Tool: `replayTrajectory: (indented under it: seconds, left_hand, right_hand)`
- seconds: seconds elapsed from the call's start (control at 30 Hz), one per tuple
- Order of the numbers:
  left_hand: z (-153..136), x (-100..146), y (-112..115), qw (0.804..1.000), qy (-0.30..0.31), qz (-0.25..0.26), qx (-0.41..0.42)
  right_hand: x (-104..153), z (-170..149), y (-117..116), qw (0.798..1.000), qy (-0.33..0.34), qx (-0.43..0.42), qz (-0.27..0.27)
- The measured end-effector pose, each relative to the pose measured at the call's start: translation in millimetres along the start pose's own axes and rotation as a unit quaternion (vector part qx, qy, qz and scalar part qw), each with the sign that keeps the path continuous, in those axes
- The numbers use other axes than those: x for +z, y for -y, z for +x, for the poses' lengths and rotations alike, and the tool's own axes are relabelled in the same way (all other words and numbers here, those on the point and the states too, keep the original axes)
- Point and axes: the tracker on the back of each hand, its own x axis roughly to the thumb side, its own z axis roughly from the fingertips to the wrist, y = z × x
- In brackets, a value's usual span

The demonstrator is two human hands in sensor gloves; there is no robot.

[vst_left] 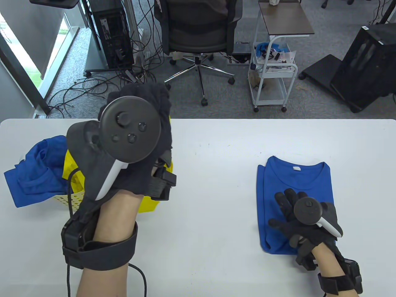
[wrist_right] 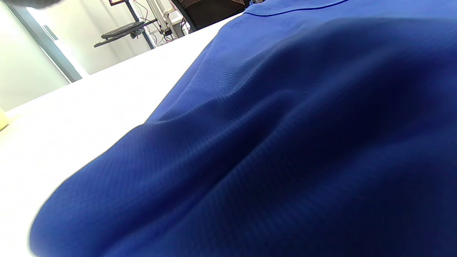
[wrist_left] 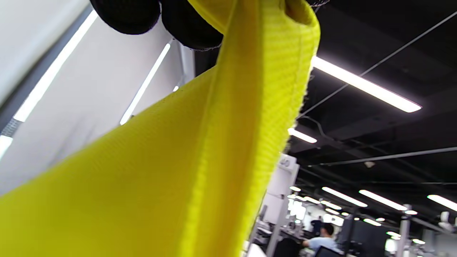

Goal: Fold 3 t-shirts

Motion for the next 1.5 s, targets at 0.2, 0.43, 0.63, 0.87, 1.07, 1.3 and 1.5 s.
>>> replayTrajectory:
  seconds: [0.2, 0.43, 0.63, 0.87, 1.07, 1.3, 1.5]
  left_hand:
    - [35, 3, 18, 0.998, 0.037, -0.028, 0.038]
    - [71, 5, 57, 0.991, 0.072, -0.067, 0.086]
    - [93, 7, 79, 0.98, 0.098, -0.104, 0.14]
    - [102, 9, 91, 0.97, 0.106, -0.133, 0.173]
    - [111, 10, 100, 0.961, 0.112, -0.155, 0.199]
    - [148, 19, 112, 0.942, 0.15, -0.186, 0.236]
    - [129, 10, 105, 0.958, 0.129, -0.153, 0.205]
  right_hand:
    - [0, 0, 1, 1.0, 0.002, -0.001, -0.003]
    - [2, -1, 1, 1.0, 0.001, -0.003, -0.004]
    - [4, -3, 3, 1.0, 0.0, -0.008, -0.009]
    - [5, -4, 4, 1.0, -0.005, -0.013, -0.012]
    - [7, -6, 5, 1.0, -0.008, -0.017, -0.015]
    - [9, -10, 7, 0.999, -0.012, -0.026, -0.019]
    - [9, -10, 8, 0.999, -0.009, -0.027, -0.019]
